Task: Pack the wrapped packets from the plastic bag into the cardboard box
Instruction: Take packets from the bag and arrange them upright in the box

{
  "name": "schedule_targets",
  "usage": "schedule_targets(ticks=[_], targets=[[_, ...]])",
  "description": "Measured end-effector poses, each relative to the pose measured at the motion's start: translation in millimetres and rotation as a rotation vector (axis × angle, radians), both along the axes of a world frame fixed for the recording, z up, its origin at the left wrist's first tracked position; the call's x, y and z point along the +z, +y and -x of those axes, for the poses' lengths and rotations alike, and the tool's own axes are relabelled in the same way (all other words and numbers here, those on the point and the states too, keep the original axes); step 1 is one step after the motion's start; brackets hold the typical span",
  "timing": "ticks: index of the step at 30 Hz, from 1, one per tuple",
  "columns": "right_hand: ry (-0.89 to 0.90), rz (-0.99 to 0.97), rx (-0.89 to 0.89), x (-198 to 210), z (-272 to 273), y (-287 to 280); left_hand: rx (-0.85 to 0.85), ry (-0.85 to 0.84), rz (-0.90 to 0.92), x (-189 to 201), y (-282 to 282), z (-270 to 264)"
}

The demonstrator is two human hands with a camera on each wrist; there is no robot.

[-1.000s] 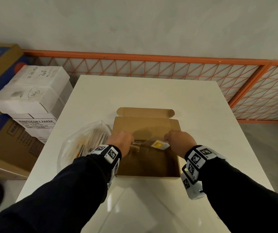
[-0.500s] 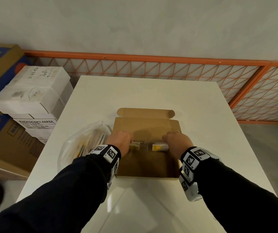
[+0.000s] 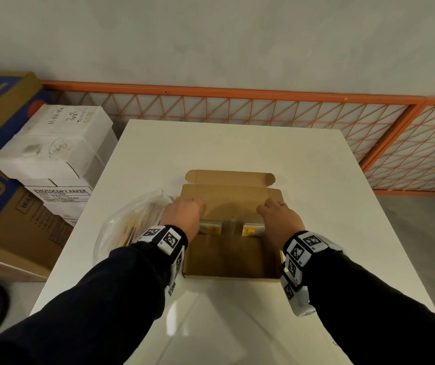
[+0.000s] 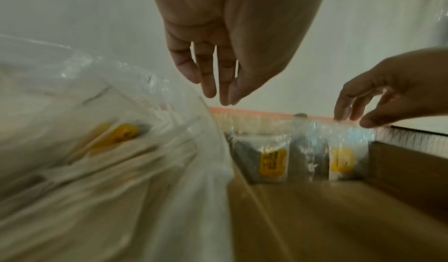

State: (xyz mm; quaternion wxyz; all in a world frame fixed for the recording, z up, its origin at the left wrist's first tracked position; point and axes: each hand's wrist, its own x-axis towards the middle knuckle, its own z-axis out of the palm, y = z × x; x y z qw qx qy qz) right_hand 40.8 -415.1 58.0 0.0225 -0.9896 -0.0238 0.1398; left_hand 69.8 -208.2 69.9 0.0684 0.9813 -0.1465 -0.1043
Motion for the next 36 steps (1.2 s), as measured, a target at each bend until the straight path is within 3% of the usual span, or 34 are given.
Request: schedule_targets(ticks=[4, 6, 10, 12, 13, 16, 29, 33, 36], targets=[[-0.12, -0.088, -0.084, -0.4, 6.5, 0.3, 0.134, -0.083, 0.163, 10.1, 16.0, -1.7], [-0.162, -0.132, -0.105, -1.5, 14.6, 3.9, 0.183, -0.095, 0.14, 10.0, 33.2, -3.3], [-0.059, -0.137, 0.155, -0.4, 39.7, 27.1, 0.183, 0.217, -0.234, -10.9, 72.0, 2.2], [0.062, -0.121, 0.256, -3.5, 51.5, 42.4, 0.253, 0.355, -0.287, -25.7, 84.6, 11.8], [0.155, -0.127, 0.222, -5.5, 56.8, 47.6, 0.314, 0.386, -0.26, -33.8, 89.9, 16.1], [0.327, -0.076, 0.221, -17.1, 69.6, 56.8, 0.416, 0.352, -0.167, -46.6, 100.7, 26.7], [0.364, -0.077, 0.119, -10.3, 84.7, 78.2, 0.43, 0.191, -0.154, -23.8, 128.5, 37.6], [0.279, -0.158, 0.101, -2.8, 85.0, 80.4, 0.448, 0.122, -0.029, 4.4, 128.8, 38.8], [0.104, -0.404, 0.037, 2.0, 81.2, 83.7, 0.497, 0.06, 0.208, 31.3, 127.7, 40.2]])
